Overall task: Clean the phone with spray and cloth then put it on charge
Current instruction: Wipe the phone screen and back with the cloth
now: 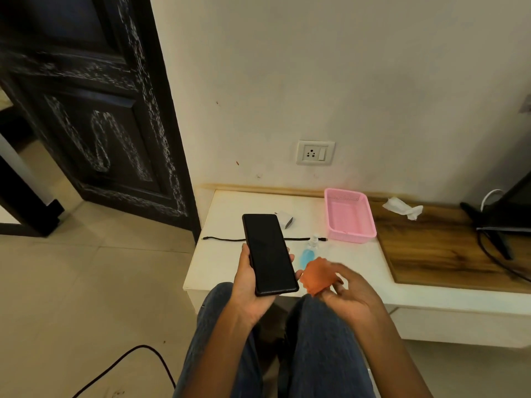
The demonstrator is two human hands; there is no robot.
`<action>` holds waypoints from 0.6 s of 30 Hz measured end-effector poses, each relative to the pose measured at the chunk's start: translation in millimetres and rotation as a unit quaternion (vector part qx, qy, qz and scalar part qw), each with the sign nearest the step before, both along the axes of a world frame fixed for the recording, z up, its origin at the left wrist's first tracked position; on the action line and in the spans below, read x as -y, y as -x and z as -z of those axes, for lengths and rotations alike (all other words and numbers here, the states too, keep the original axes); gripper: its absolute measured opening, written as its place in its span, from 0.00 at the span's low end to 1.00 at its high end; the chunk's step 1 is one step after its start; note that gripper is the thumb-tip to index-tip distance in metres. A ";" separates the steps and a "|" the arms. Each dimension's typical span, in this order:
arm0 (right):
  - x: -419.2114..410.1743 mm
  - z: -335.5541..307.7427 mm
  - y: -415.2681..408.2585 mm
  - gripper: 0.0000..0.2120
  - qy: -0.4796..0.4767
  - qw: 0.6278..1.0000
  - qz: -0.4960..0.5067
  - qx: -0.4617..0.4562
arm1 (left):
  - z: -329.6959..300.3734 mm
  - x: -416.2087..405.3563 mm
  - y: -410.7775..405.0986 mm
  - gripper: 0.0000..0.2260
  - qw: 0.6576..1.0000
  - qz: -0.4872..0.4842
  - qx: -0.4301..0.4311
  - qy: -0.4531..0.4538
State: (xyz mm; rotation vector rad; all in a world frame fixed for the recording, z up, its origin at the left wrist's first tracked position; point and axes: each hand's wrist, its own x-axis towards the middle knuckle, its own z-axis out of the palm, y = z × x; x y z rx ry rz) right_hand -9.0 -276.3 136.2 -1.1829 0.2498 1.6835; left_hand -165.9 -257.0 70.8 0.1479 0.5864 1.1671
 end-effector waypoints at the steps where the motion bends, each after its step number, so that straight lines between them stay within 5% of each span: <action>1: 0.2 2.3 1.5 0.30 0.003 1.000 -0.003 0.010 | -0.5 0.1 -0.7 0.25 1.000 -0.001 0.008 0.001; 8: -3.2 -5.7 1.0 0.24 -0.099 0.992 -0.010 0.071 | -3.3 2.0 -1.2 0.24 1.000 0.001 0.013 0.009; 11: -6.4 -9.1 6.2 0.14 -0.189 0.950 -0.002 0.250 | -5.9 2.5 -2.2 0.25 1.000 0.011 0.017 0.016; 13: -9.2 -15.1 14.9 0.09 -0.262 0.865 0.052 0.424 | -8.8 4.5 -5.8 0.26 0.999 0.029 0.020 0.026; 16: -10.4 -23.4 32.1 0.14 -0.391 0.673 0.076 0.623 | -13.3 7.7 -12.3 0.26 0.998 0.053 -0.020 0.023; 18: -10.4 -15.6 40.0 0.16 -0.410 0.614 -0.015 0.674 | -13.5 7.7 -14.9 0.25 0.996 0.069 -0.052 0.008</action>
